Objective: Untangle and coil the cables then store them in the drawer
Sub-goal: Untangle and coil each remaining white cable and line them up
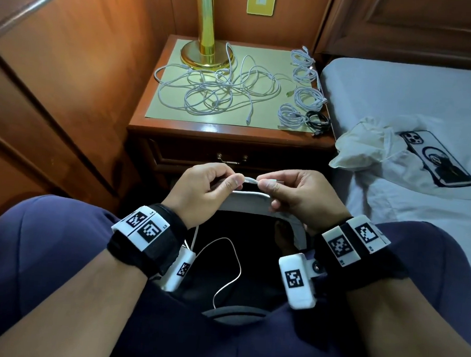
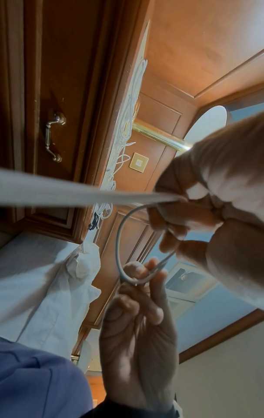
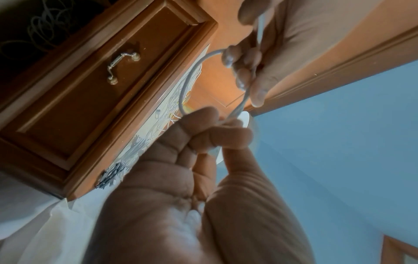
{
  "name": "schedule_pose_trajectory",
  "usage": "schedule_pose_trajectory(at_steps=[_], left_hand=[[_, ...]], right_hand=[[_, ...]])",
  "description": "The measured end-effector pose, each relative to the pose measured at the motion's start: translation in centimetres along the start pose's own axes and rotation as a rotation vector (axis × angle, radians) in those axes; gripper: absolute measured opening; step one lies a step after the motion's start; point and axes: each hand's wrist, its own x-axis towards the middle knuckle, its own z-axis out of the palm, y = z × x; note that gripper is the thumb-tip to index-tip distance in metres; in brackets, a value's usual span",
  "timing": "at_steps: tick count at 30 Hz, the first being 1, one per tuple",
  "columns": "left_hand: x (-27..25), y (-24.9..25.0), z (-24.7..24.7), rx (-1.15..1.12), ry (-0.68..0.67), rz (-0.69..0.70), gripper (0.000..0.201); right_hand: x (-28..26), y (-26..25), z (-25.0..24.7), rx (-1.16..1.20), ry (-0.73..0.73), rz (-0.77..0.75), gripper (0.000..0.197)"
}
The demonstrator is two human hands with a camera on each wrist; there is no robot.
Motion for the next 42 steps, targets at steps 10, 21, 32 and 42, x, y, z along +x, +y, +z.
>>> schedule_pose_trajectory(at_steps=[10, 21, 32, 42], left_hand=[[0.9, -0.2, -0.1, -0.435, 0.079, -0.213, 0.042], [0.7, -1.0, 0.2, -0.224, 0.328, -0.222, 0.032], [0.4, -0.2, 1.1, -0.145, 0.422, -0.113, 0.021], [0.2, 1.2, 0.3, -0.009, 0.373, 0.090, 0.017]], right_hand=[[0.6, -0.6, 0.0, 0.108, 0.179, -0.029, 0.010], [-0.5, -1.8, -0.8, 0.378, -0.041, 0.096, 0.016], [-1.1, -1.7, 0.6, 0.414, -0.115, 0.101, 0.041], [-1.8, -1.5, 1.7, 0.438, -0.202, 0.131, 0.022]])
